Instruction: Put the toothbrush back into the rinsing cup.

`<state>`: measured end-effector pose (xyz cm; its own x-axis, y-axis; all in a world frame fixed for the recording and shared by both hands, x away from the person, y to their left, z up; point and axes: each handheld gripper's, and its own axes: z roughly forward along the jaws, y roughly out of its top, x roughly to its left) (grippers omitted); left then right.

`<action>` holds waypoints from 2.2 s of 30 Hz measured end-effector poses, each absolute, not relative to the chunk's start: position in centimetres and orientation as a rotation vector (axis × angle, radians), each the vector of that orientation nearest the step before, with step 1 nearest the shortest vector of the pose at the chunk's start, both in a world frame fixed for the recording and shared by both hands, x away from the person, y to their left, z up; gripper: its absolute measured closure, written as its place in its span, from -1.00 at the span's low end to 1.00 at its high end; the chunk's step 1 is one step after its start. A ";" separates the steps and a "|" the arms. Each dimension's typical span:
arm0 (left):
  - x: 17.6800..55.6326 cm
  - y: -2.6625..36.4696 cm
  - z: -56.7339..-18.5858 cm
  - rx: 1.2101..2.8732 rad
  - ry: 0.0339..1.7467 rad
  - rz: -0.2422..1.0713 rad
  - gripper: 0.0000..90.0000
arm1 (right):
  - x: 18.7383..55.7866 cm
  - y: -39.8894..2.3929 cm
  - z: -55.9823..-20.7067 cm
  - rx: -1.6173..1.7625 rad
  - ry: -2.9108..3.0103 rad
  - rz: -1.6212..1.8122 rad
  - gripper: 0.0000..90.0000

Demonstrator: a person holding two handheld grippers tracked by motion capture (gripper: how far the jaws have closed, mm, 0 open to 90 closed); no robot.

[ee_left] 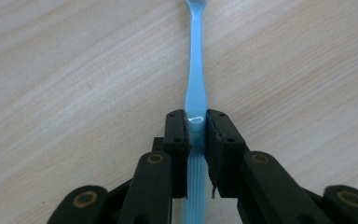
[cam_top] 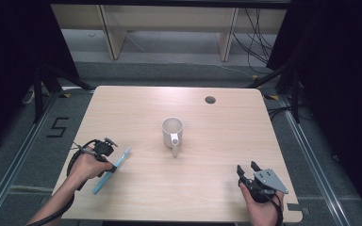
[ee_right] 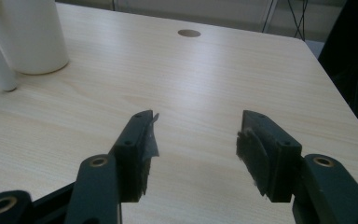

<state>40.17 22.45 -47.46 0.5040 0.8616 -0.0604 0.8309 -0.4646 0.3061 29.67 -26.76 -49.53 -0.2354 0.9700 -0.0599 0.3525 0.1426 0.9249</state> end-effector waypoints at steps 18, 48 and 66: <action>39.8 22.7 -45.5 2.292 1.289 0.258 0.74 | 29.7 -26.9 -49.6 1.260 1.693 1.082 0.02; 38.5 22.8 -44.9 1.858 1.107 0.523 0.74 | 29.5 -27.0 -49.4 1.277 1.679 1.085 0.02; 38.1 22.0 -44.5 1.755 0.997 0.592 0.74 | 29.5 -26.9 -49.6 1.278 1.667 1.084 0.02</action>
<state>38.14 21.97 -44.49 0.5417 0.8388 -0.0544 0.3538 -0.1688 0.9200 29.55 -26.88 -49.61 -0.2117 0.9748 -0.0705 0.3311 0.1394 0.9332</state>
